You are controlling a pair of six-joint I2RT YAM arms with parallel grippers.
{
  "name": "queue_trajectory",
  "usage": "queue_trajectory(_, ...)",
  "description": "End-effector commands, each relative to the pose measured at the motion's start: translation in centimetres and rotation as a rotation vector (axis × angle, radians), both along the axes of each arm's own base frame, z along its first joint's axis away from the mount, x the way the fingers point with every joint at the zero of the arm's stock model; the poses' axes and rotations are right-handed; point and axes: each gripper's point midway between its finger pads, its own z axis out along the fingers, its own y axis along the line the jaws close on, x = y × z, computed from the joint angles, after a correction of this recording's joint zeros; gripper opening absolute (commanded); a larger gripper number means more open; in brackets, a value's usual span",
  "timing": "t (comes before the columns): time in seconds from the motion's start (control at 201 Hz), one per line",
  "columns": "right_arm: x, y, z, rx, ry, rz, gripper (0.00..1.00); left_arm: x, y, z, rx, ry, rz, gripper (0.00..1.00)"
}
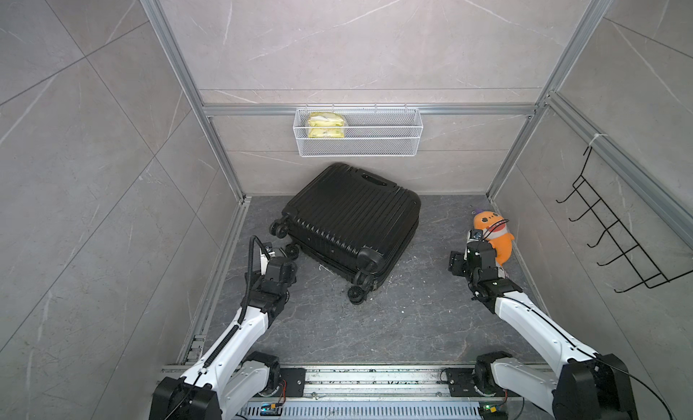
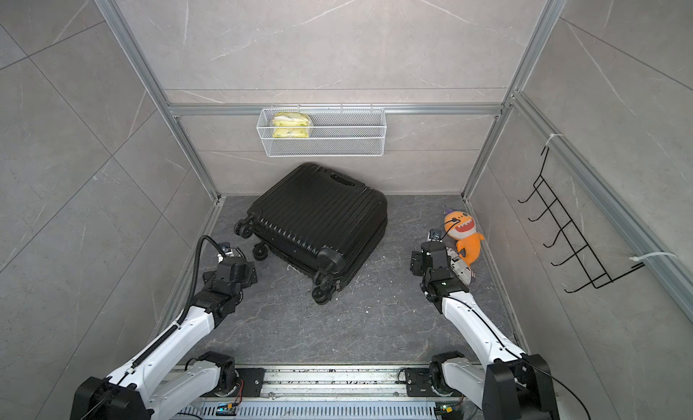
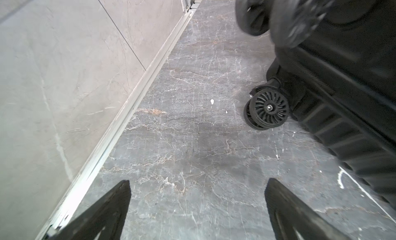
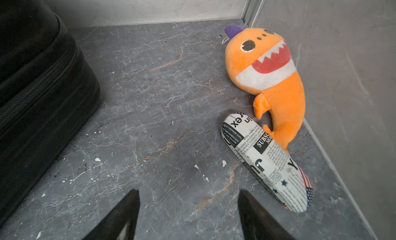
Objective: Close the suitcase zippers
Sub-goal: Reset both arms
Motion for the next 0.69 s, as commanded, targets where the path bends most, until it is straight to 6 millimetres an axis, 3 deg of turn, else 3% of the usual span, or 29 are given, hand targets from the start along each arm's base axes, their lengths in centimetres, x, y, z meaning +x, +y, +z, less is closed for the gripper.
queue_trajectory(0.0,1.0,0.5,-0.7,0.023,-0.071,0.075,0.75,3.0,-1.2,2.3,0.0,-0.155,-0.122,0.99)
queue_trajectory(0.105,1.3,-0.5,-1.4,0.045,-0.119,0.044,0.76,4.0,-2.4,1.3,0.026,-0.187,-0.242,1.0)
queue_trajectory(0.224,2.0,-0.3,-2.2,0.094,-0.171,0.076,0.76,4.5,-3.0,0.7,0.057,-0.248,-0.322,1.0)
queue_trajectory(0.374,2.4,0.0,-0.7,0.093,-0.405,0.134,0.78,4.9,-2.5,0.0,-0.021,-0.325,-0.355,1.0)
queue_trajectory(0.538,2.3,0.4,-2.9,0.103,-0.436,0.165,0.77,6.1,-2.4,-1.4,-0.023,-0.333,-0.386,1.0)
queue_trajectory(0.688,2.8,0.5,-3.2,0.101,-0.412,0.177,0.81,6.7,-2.2,-3.5,-0.03,-0.303,-0.388,1.0)
